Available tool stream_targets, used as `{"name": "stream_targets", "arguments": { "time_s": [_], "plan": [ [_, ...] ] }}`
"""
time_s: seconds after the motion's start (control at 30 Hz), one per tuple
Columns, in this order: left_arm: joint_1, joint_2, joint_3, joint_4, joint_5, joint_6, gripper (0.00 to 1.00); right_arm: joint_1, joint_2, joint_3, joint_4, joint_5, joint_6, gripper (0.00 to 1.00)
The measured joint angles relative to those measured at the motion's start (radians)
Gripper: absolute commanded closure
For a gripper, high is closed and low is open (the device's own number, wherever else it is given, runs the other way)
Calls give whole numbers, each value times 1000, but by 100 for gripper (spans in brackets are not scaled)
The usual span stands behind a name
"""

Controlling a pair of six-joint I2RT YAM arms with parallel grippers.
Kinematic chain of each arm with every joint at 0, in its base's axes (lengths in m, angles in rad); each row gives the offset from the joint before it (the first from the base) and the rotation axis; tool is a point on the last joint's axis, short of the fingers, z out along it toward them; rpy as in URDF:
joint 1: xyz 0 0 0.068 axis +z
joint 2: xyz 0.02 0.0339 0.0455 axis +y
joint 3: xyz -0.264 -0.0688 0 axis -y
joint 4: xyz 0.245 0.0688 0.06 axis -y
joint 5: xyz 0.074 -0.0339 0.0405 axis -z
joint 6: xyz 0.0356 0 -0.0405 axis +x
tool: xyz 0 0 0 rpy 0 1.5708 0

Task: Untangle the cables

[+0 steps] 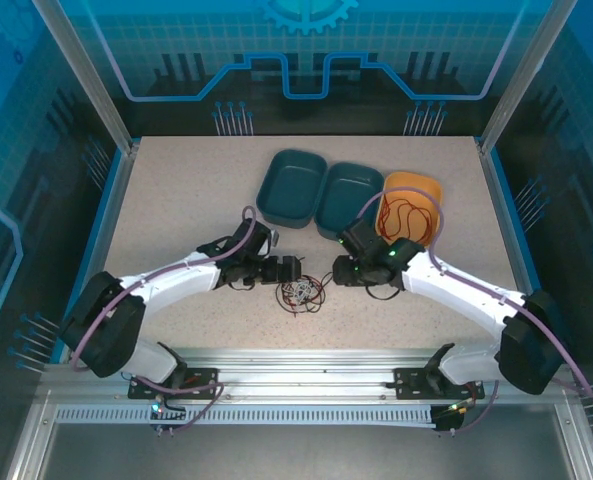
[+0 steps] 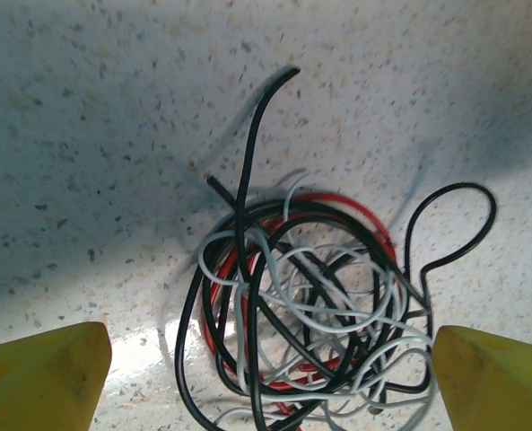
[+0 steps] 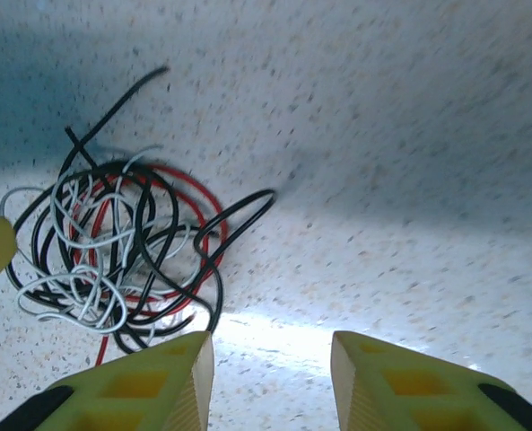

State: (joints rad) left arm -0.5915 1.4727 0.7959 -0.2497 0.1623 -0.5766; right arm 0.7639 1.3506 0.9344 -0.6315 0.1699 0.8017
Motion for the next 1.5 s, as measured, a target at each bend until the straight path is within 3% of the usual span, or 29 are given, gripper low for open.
{"name": "stream_targets", "arguments": {
  "time_s": [0.33,0.83,1.33,1.5],
  "plan": [
    [-1,64,0,26,22,-3,19,23,191,-1,73,-32,101,68],
    [-1,125,-14,75,44,-39,51,23,269,-6,90,-18,134,70],
    [-1,128,-14,76,45,-48,49,23,341,21,113,-31,121,71],
    [-1,142,-14,76,45,-52,44,23,352,21,199,-77,121,71]
  ]
}}
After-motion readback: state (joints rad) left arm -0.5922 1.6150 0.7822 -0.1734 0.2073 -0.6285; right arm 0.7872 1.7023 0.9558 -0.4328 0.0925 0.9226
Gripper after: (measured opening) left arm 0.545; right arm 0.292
